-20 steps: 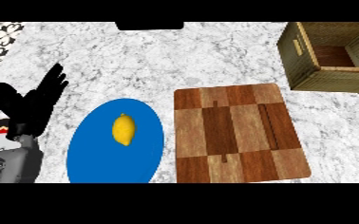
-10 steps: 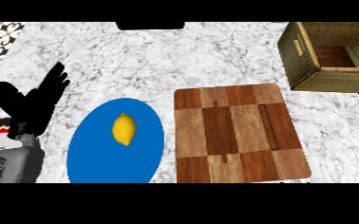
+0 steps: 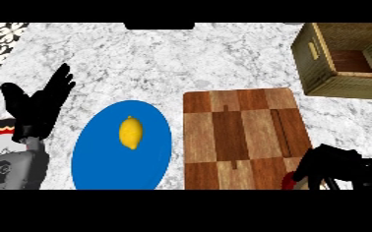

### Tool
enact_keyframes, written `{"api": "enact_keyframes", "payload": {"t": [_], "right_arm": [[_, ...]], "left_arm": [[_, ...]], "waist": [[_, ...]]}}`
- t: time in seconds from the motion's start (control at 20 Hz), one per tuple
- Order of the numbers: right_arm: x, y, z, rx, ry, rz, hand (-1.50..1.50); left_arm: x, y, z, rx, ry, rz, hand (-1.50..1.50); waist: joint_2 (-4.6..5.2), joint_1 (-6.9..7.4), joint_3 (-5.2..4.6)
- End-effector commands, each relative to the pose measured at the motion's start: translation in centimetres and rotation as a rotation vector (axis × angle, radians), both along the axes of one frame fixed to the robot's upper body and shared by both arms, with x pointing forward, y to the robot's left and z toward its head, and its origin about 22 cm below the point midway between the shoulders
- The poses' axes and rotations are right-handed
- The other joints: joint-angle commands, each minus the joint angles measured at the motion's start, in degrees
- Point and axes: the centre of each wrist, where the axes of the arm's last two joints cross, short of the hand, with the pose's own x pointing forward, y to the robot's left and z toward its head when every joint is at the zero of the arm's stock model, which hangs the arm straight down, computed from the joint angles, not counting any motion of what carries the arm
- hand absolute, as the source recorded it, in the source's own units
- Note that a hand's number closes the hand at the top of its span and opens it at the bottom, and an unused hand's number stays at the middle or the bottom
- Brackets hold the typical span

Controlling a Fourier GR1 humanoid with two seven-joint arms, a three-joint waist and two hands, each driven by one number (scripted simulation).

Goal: Pick the cupcake from the cutting board and place it in the basket

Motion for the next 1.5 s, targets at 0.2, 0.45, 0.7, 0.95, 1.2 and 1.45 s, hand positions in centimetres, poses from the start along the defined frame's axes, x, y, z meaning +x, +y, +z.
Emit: {"api": "enact_keyframes", "payload": {"t": [0.2,0.45,0.7,0.95,1.2,1.45], "right_arm": [[0.7,-1.0,8.0,0.076,-0.195,-0.137,1.5],[5.4,-3.3,14.0,-0.003,-0.222,-0.296,1.5],[8.9,-7.5,18.6,-0.021,-0.214,-0.378,1.5],[11.3,-12.4,18.4,-0.049,-0.178,-0.405,1.5],[15.6,-15.0,15.0,-0.07,-0.168,-0.424,1.5],[16.7,-17.6,12.2,-0.02,-0.179,-0.403,1.5]], "left_arm": [[-0.3,-0.6,-1.2,0.004,0.011,-0.012,0.0],[0.4,-0.8,-0.1,-0.001,-0.018,-0.022,0.0],[0.4,-1.0,-1.2,-0.01,-0.01,-0.013,0.0],[-1.0,-1.2,-1.4,-0.02,-0.004,-0.031,0.0],[0.2,-0.6,1.0,0.0,0.007,-0.035,0.0],[0.4,-0.9,0.5,-0.003,0.001,-0.03,0.0]], "waist": [[-0.11,0.54,0.0],[-0.13,0.77,0.08],[0.14,0.65,0.19],[0.12,0.99,0.27],[0.29,1.59,0.28],[0.18,0.95,0.26]]}}
